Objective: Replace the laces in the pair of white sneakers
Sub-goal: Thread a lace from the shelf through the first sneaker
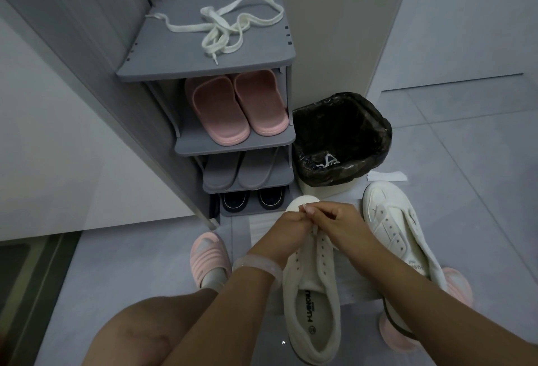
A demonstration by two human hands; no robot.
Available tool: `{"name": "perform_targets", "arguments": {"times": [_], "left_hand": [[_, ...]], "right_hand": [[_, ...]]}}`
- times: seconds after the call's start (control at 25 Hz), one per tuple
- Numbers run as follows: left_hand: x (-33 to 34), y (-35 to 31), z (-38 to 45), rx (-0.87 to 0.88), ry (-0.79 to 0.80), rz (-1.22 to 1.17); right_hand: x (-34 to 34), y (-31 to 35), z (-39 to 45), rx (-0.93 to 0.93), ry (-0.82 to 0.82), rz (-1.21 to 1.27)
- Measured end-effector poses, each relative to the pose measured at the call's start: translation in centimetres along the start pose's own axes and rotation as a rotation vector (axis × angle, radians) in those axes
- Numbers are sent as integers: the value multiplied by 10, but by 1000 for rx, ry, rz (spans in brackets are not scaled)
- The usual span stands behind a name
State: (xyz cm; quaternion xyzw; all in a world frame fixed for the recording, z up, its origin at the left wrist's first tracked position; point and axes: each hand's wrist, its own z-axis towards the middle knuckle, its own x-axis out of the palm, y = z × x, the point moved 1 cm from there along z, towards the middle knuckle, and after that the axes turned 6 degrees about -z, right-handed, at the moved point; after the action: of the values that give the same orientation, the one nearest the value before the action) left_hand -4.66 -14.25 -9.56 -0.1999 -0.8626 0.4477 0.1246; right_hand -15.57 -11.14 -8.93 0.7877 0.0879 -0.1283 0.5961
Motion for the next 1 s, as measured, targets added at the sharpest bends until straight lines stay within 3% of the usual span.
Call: {"name": "perform_targets", "arguments": {"times": [0.16, 0.28, 0.32, 0.44, 0.52, 0.6, 0.84, 0.88, 1.0], "left_hand": [[-2, 0, -4, 61, -5, 136], [-13, -2, -19, 373, -327, 677], [-16, -2, -26, 467, -336, 817], [-11, 17, -42, 555, 132, 1116], [-7, 35, -44, 480, 281, 1107], [-1, 45, -40, 441, 289, 1072], [3, 46, -35, 394, 318, 960], [4, 43, -37, 387, 246, 846], [0, 17, -35, 348, -170, 363]], "right_hand": [[-1, 2, 1, 6, -3, 19], [0, 7, 1, 52, -56, 133], [0, 8, 1, 79, -70, 192], [0, 13, -2, 155, -32, 330], [4, 20, -7, 155, 3, 244], [5, 40, -12, 79, -28, 167], [-50, 140, -32, -306, -108, 559], [-54, 143, -34, -295, -100, 621], [-41, 132, -35, -166, -33, 615]]}}
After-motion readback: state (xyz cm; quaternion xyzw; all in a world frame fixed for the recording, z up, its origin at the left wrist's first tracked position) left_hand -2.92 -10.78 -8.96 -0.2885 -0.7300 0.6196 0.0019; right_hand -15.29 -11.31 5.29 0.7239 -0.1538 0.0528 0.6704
